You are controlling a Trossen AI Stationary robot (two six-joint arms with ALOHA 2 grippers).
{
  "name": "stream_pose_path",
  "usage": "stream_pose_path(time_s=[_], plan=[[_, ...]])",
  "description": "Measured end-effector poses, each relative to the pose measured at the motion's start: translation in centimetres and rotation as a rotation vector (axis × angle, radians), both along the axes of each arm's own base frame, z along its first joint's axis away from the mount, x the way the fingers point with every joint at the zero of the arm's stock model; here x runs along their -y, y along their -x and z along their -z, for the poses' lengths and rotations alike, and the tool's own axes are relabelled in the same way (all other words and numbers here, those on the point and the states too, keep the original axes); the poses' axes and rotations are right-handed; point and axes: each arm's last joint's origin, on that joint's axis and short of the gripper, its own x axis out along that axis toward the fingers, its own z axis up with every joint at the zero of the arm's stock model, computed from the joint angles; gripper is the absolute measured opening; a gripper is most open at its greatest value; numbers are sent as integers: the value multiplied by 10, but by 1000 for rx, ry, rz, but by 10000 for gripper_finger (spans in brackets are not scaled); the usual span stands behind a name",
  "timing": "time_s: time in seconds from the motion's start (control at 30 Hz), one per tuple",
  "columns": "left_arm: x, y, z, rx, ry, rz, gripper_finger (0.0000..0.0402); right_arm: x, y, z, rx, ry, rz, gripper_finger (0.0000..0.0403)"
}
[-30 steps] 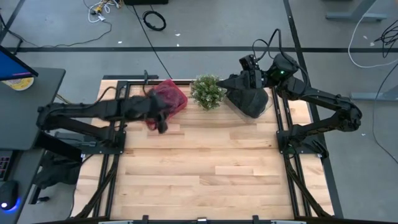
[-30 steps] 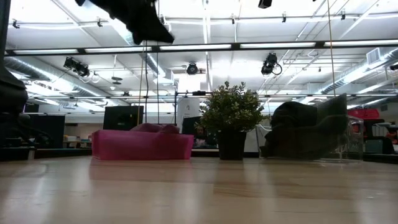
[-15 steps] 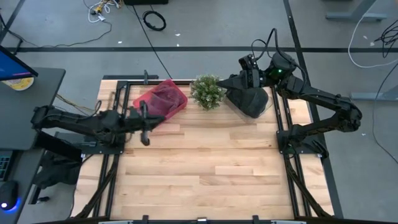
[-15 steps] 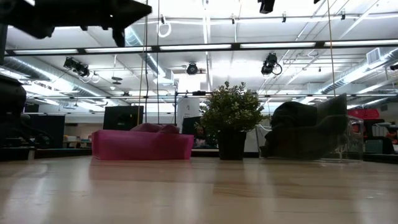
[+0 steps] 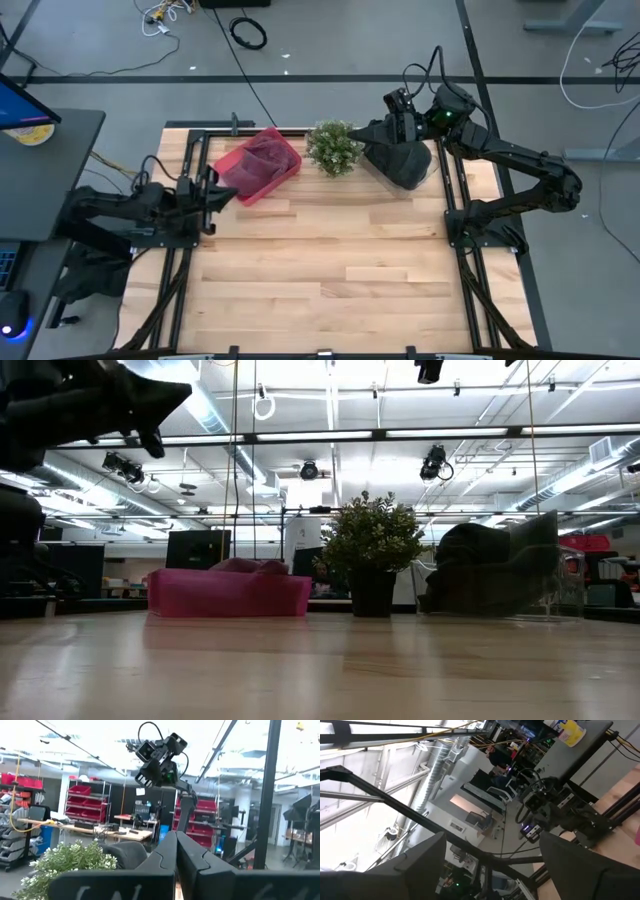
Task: Pick & Place hat
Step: Return to Home Position
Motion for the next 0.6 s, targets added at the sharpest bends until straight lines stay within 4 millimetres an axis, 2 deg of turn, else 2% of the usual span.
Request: stream_pose_path(time_s=[0.23, 0.47, 0.6], plan=[[-1, 6, 25, 23, -6, -9, 2, 0, 0, 1, -14, -6, 0, 323], [-2, 8, 29, -22, -88, -36, 2, 0, 0, 3, -31, -6, 1, 323], [-3, 4, 38, -133, -137, -56, 2, 0, -1, 3, -31, 0, 1, 323]])
